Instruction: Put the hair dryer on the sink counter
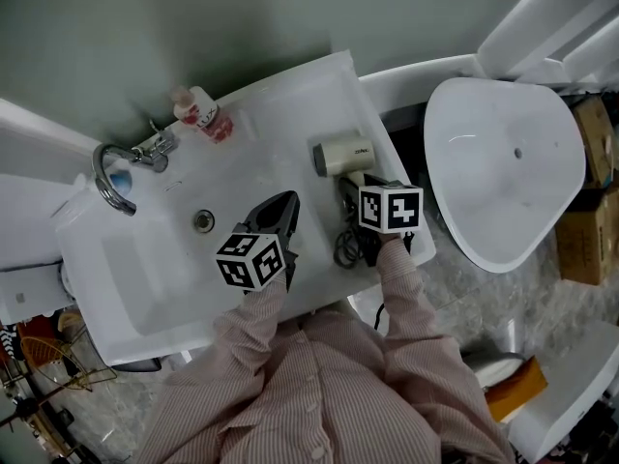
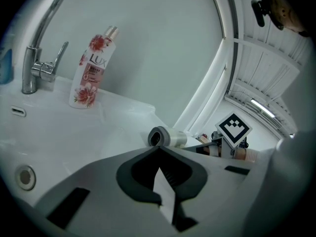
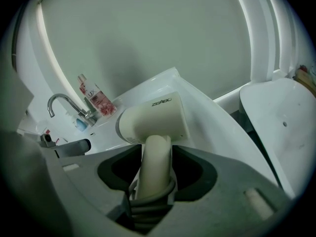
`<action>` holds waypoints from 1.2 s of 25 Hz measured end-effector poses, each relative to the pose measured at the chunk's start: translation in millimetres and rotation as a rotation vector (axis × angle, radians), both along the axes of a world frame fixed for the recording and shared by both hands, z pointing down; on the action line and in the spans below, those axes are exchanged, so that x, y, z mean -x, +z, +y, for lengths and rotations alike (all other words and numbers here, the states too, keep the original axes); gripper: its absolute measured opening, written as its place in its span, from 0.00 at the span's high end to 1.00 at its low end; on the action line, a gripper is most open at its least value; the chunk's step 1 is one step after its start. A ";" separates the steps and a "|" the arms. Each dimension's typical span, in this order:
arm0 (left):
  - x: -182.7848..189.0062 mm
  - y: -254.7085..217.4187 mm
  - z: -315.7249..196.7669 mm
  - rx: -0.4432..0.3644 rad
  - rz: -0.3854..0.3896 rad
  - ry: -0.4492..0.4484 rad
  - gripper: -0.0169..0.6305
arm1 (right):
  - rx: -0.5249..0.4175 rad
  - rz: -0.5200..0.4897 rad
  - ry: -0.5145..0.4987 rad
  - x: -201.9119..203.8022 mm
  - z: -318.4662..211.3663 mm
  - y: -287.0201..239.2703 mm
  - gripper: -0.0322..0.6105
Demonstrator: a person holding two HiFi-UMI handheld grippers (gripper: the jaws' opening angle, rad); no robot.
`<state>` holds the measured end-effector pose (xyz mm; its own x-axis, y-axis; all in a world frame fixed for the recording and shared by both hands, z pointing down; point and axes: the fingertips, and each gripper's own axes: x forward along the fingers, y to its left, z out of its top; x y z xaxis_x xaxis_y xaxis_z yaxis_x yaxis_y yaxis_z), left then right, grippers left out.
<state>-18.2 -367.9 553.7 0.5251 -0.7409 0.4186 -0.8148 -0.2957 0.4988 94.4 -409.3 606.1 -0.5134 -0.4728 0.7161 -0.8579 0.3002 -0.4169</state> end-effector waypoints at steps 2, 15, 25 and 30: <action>2.4 -2.2 1.0 -0.005 0.000 -0.001 0.97 | -0.012 -0.013 0.010 0.7 -0.8 -3.1 0.67; -2.1 -34.3 18.0 -0.103 -0.003 0.046 0.97 | -0.192 -0.007 0.065 -19.2 10.7 -50.6 0.69; -7.3 -65.6 40.0 -0.203 -0.004 0.096 0.97 | -0.305 -0.028 0.064 -21.4 37.1 -81.1 0.94; -8.2 -83.9 56.8 -0.264 -0.008 0.110 0.97 | -0.361 -0.083 0.039 -18.1 52.2 -95.6 0.94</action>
<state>-10.0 -311.1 469.8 0.6060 -0.7634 0.2234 -0.7741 -0.5014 0.3864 112.4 -357.0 510.5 -0.5392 -0.7078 0.4564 -0.8395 0.4085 -0.3583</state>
